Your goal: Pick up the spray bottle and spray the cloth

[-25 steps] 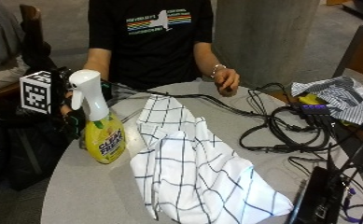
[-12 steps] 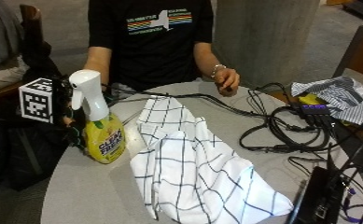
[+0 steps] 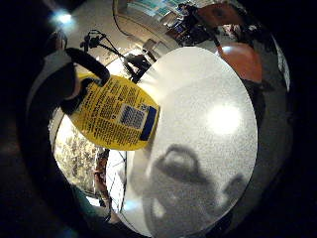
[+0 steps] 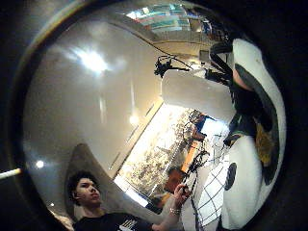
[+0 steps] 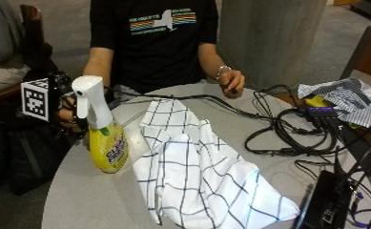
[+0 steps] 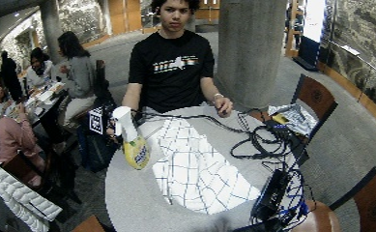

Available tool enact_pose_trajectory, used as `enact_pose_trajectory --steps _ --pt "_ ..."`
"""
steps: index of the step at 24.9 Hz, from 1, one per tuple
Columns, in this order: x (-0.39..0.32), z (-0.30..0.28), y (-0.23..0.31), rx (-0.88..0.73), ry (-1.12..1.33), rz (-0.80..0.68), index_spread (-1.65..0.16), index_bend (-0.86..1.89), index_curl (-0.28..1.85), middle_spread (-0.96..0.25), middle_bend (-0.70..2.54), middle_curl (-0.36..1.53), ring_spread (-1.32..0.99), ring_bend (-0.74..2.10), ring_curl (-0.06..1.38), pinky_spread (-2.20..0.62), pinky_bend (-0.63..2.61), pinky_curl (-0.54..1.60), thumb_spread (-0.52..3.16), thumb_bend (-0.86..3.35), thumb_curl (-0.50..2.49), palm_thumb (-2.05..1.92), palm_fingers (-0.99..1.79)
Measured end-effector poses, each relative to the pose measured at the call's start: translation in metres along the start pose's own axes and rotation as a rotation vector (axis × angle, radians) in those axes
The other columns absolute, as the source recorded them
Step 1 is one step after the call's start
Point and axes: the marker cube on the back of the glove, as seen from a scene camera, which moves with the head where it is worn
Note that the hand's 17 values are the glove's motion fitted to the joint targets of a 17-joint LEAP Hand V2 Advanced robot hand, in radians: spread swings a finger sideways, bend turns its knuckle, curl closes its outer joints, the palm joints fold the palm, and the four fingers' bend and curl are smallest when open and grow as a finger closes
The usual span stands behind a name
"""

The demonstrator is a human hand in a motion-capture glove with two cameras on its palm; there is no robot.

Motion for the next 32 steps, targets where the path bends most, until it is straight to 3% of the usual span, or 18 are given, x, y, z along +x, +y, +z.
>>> enact_pose_trajectory --steps 9,13,19,32 --pt "0.001 0.004 0.001 -0.035 0.004 0.016 -0.21 0.22 0.37 -0.08 0.31 0.49 -0.12 0.56 0.47 -0.23 0.5 0.43 0.51 -0.04 0.57 1.11 1.18" --pt "0.003 0.007 0.002 -0.104 0.019 0.048 -0.22 0.21 0.39 -0.05 0.31 0.48 -0.07 0.37 0.42 -0.06 0.41 0.41 0.69 -0.04 0.55 1.04 0.87" --pt "0.004 0.014 0.001 -0.181 0.05 0.083 -0.29 0.08 0.35 -0.02 0.26 0.46 -0.02 0.3 0.4 0.12 0.41 0.41 0.81 -0.07 0.49 0.9 0.63" --pt "0.005 0.039 -0.022 -0.24 0.154 0.112 -0.34 0.04 0.24 0.03 0.26 0.43 0.04 0.32 0.36 0.26 0.42 0.38 0.88 -0.06 0.42 0.77 0.46"
